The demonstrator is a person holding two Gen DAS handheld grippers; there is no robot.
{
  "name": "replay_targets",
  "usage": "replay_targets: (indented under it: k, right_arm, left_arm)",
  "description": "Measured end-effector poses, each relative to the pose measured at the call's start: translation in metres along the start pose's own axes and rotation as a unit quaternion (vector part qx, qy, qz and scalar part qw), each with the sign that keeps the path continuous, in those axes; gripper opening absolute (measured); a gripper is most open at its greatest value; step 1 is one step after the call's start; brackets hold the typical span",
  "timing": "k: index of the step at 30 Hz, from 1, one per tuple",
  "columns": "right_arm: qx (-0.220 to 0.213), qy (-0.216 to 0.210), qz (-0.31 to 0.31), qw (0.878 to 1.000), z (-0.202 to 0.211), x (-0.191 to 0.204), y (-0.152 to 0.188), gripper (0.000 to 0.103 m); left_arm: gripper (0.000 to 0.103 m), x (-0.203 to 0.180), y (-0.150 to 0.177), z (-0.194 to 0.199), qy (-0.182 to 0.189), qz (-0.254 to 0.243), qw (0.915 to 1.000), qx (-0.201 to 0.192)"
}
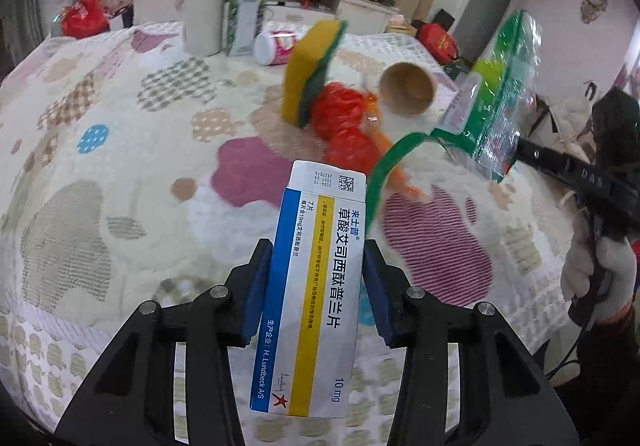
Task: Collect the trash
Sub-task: 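Carry the seaweed bag and medicine box with both tools over the black bin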
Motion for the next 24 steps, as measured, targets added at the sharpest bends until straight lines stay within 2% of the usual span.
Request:
replay_targets:
  k: [13,24]
  right_arm:
    - [-0.053,0.066,-0.056,0.995,0.098,-0.057,0.021,0.014]
    - [-0.092,0.118,-0.100,0.984,0.169,-0.099,0.037,0.014]
  left_arm:
    - [0.043,-0.070,-0.010,0.015,0.042,-0.043,0.9981,-0.009]
    - [0.043,-0.149,-0.013,0.016,0.086,-0.104,0.9908,-0.004]
Point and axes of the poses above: each gripper's, at about its wrist camera, not at the fingertips, and z roughly against the way its jaws point, x to its left, y to its underside, the point moved 10 cm from there along -z, roughly the way its jaws point, and after that the axes turned 15 degrees about -y, right-handed, at the moved point
